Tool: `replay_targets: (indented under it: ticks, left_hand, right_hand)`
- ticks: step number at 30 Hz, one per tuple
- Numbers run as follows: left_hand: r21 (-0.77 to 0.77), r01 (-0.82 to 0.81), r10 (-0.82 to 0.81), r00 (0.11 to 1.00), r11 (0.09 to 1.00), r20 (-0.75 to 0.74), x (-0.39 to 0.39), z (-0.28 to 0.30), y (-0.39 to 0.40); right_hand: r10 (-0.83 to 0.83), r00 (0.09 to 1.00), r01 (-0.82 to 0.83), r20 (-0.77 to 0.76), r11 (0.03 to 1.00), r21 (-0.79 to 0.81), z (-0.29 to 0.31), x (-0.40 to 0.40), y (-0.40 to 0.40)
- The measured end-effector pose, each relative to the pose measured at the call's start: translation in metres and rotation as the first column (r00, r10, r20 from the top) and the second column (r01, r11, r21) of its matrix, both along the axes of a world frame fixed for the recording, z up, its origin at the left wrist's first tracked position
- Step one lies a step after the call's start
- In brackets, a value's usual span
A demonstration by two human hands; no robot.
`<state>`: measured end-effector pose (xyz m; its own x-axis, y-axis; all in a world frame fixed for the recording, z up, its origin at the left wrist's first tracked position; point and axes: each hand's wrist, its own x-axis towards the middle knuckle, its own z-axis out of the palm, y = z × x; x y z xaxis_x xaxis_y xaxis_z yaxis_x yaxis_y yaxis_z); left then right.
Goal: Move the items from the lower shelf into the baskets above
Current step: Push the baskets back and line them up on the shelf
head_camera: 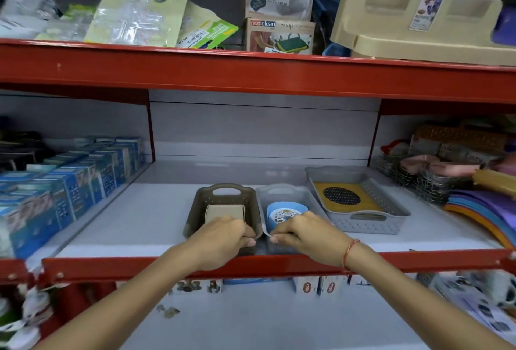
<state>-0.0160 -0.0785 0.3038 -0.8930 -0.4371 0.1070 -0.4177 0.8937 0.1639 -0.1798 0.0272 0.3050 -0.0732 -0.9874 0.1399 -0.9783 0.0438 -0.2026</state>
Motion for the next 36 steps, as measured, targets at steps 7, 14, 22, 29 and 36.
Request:
replay_targets:
  ticks: [7,14,22,29,36]
  left_hand:
    - [0.01,-0.028,0.028,1.0,1.0,0.011,0.005,-0.001,0.012]
    - [0.084,-0.133,0.134,0.991,0.988,0.002,0.001,0.009,0.026]
    - [-0.039,-0.156,0.158,0.986,0.987,0.049,-0.015,0.002,0.052]
    - [-0.088,-0.185,0.191,0.979,0.979,0.073,-0.017,-0.009,0.066]
    - [-0.038,-0.201,0.204,0.974,0.979,0.095,-0.016,0.001,0.082]
  right_hand:
    - [0.01,0.999,-0.011,-0.043,1.0,-0.021,-0.003,0.006,0.013]
    - [-0.104,0.983,0.126,0.148,0.981,-0.149,0.018,-0.019,0.017]
    - [-0.439,0.897,0.442,-0.048,0.893,0.089,-0.011,-0.106,0.022]
    - [-0.384,0.909,0.392,-0.16,0.92,0.022,-0.012,-0.094,0.053]
    - [-0.352,0.923,0.366,-0.156,0.928,0.071,-0.004,-0.075,0.087]
